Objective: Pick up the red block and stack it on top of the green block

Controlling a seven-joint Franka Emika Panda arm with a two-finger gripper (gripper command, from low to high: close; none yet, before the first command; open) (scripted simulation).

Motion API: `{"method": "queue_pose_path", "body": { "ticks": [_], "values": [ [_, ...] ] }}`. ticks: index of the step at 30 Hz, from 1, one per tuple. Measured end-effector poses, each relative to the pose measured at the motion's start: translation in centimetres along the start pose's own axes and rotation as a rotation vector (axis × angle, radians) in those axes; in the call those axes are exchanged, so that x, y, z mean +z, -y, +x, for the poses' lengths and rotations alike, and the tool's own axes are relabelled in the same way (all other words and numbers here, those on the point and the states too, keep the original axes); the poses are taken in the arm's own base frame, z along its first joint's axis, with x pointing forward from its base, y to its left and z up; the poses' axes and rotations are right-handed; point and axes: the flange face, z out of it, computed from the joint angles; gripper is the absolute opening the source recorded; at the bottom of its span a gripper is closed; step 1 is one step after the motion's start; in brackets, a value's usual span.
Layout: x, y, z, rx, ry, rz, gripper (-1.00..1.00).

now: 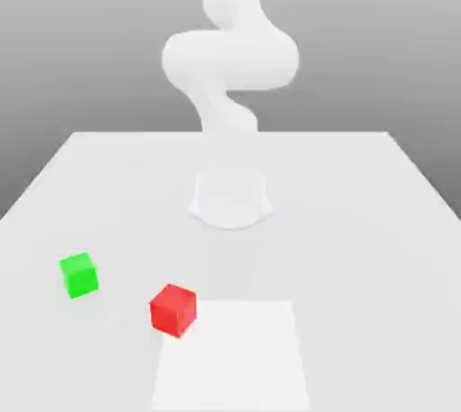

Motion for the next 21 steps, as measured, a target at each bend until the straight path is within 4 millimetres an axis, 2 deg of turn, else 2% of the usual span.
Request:
{"method": "queue_pose_path", "body": {
  "ticks": [5, 8, 11, 14, 17, 18, 21],
  "values": [
    [12.3, -5.1, -1.5, 0.103, 0.098, -0.165, 0.00],
    [18.5, -9.3, -3.3, 0.166, 0.155, -0.262, 0.00],
    [23.8, -14.2, -5.9, 0.233, 0.213, -0.361, 0.00],
    [28.2, -19.8, -9.4, 0.305, 0.275, -0.467, 0.00],
    [31.5, -26.1, -14.0, 0.386, 0.343, -0.583, 0.00],
    [32.3, -27.6, -15.0, 0.404, 0.354, -0.605, 0.00],
    [34.4, -29.5, -16.8, 0.414, 0.366, -0.623, 0.00]
  ]
}}
